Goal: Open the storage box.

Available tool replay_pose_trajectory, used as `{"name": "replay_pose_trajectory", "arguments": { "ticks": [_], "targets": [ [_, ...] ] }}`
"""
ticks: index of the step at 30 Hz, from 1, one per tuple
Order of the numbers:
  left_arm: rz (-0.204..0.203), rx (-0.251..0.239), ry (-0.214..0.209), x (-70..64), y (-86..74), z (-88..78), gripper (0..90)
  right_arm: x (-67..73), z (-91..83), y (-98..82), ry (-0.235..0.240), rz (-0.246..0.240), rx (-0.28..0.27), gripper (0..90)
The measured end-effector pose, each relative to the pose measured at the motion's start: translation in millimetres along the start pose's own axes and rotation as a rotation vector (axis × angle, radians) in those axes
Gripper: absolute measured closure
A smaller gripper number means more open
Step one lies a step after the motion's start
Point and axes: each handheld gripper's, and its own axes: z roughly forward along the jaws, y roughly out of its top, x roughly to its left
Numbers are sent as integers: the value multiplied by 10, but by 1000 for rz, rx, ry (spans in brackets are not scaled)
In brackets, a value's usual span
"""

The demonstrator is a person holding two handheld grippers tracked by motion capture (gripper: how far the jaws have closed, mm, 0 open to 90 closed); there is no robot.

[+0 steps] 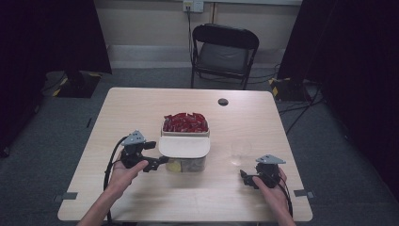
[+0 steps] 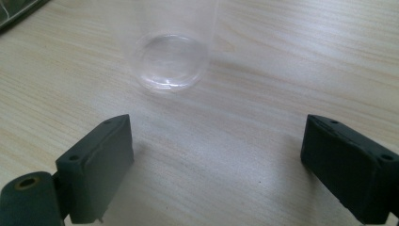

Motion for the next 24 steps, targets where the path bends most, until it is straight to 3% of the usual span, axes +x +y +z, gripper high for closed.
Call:
{"name": "replay_pose_trajectory", "arguments": {
  "ticks": [16, 24],
  "targets": [
    [-29, -20, -8, 53, 123, -13, 158, -1, 0, 0, 0, 0, 0, 93],
    [-21, -26, 1, 59, 187, -16, 161, 0, 0, 0, 0, 0, 0, 94]
  ]
}}
